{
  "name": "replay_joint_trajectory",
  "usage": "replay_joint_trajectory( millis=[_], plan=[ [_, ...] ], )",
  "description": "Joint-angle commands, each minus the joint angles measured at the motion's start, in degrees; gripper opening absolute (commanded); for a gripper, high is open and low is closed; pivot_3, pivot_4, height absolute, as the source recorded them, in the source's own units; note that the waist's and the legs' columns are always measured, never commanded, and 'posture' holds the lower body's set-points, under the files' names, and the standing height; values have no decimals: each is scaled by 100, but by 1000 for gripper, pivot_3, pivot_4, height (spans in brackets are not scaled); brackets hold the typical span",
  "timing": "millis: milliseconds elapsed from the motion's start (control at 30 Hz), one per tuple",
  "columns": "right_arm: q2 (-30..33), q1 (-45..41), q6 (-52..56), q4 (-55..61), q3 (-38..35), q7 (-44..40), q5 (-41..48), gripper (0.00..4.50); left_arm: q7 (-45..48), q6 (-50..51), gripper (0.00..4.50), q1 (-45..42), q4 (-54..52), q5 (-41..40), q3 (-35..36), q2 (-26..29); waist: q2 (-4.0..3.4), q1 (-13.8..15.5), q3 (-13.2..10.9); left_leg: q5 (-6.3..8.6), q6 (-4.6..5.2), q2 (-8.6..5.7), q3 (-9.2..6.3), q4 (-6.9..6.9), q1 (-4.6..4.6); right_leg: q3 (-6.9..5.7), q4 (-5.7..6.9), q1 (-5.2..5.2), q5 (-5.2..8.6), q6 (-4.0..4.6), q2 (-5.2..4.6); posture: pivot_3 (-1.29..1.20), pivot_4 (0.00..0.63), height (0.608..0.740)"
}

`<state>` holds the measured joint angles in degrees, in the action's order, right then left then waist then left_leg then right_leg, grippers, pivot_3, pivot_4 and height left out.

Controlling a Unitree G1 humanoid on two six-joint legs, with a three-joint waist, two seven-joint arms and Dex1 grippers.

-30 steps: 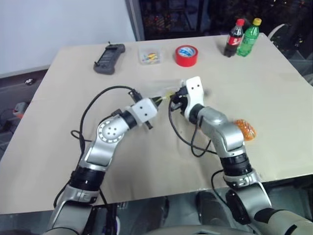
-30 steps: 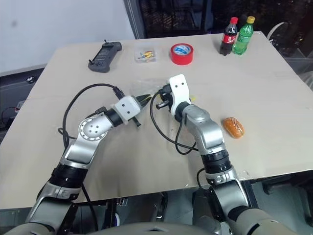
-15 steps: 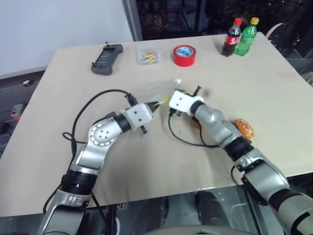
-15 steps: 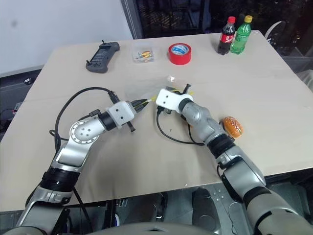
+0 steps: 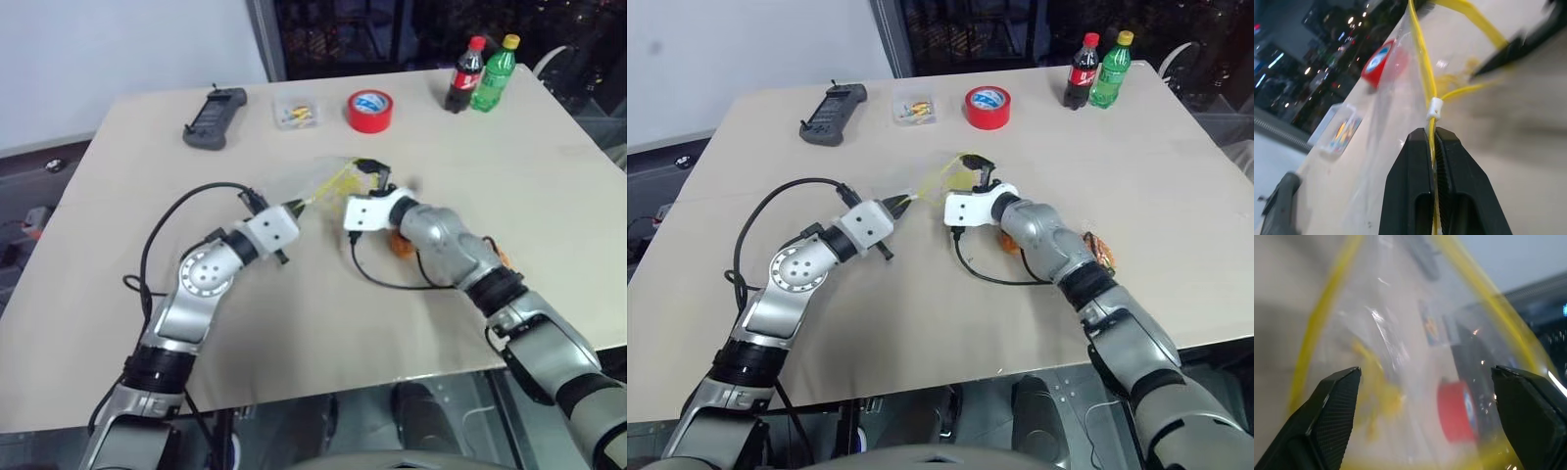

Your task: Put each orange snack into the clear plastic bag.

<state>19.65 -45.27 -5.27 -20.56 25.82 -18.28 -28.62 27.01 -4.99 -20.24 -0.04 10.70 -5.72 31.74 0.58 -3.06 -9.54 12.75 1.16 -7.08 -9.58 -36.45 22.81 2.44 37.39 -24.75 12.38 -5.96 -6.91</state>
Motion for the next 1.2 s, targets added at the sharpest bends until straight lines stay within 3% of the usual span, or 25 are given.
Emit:
replay_joint_trajectory(
  millis=[33, 100, 167, 367, 633, 733, 867, 900, 1033, 1200],
  plan=[
    [-161, 533, 1533, 1670, -830, -771, 930, 4458, -243, 85, 0, -246, 175, 113, 135, -48, 0, 25, 0, 0, 0, 0, 0, 0, 0, 0, -1, 1, 0, 0, 0, 0, 150, 740],
    [-410, 981, 2862, 2709, -1262, -1032, 1373, 4458, -296, 81, 0, -383, 356, 151, 134, -66, 0, 66, 0, 1, 1, 2, -1, -1, 1, -1, -1, 0, 0, 0, 1, 0, 150, 740],
    [-564, 1373, 3963, 3546, -1411, -946, 1191, 4458, -298, 25, 0, -515, 534, 162, 135, -63, 0, 76, 0, 1, 2, 3, -3, -1, 3, -1, 1, 0, 0, 0, 1, 0, 150, 740],
    [-1167, 2256, 6511, 4900, -1742, -555, 1205, 4458, -163, -118, 0, -816, 855, 90, 102, -56, 2, 108, 2, 2, 2, 0, -3, -7, 3, -4, 5, 1, 0, 0, -3, 0, 150, 740],
    [-1814, 2782, 6807, 4654, -2161, 214, 1475, 4458, 144, -97, 0, -843, 721, -112, 59, -186, 2, 90, 2, 2, 2, -1, 2, -7, 1, -3, 8, 1, 0, -1, -7, 0, 150, 740],
    [-1884, 2749, 6469, 4574, -2259, 252, 1748, 3201, 314, -81, 0, -759, 606, -215, 79, -180, 2, 80, 2, 1, 2, 0, 1, -7, -1, -3, 9, 1, 0, -1, -6, 0, 150, 740],
    [-1821, 2700, 5949, 4669, -2325, 101, 2135, 1194, 418, -120, 0, -633, 518, -318, 102, -176, 2, 76, 2, 2, 2, 0, 1, -6, -1, -3, 8, 1, 0, -1, -6, 0, 150, 740],
    [-1784, 2690, 5809, 4673, -2333, 9, 2258, 890, 427, -136, 0, -611, 519, -341, 116, -181, 2, 74, 2, 2, 2, 0, 2, -6, 0, -3, 8, 1, 0, -1, -6, 0, 150, 740],
    [-1672, 2620, 5374, 4654, -2407, -592, 3017, 890, 540, -282, 0, -479, 489, -557, 146, -212, 2, 69, 2, 2, 2, 1, 1, -6, -1, -4, 8, 1, 0, -1, -5, 0, 150, 740],
    [-1381, 2217, 5205, 4316, -2141, -867, 3299, 890, 727, -753, 0, -382, 528, -517, 59, -82, 2, 68, 2, 2, 3, 1, 2, -7, 0, -4, 7, 1, 0, -1, -5, 0, 150, 740]
  ],
)
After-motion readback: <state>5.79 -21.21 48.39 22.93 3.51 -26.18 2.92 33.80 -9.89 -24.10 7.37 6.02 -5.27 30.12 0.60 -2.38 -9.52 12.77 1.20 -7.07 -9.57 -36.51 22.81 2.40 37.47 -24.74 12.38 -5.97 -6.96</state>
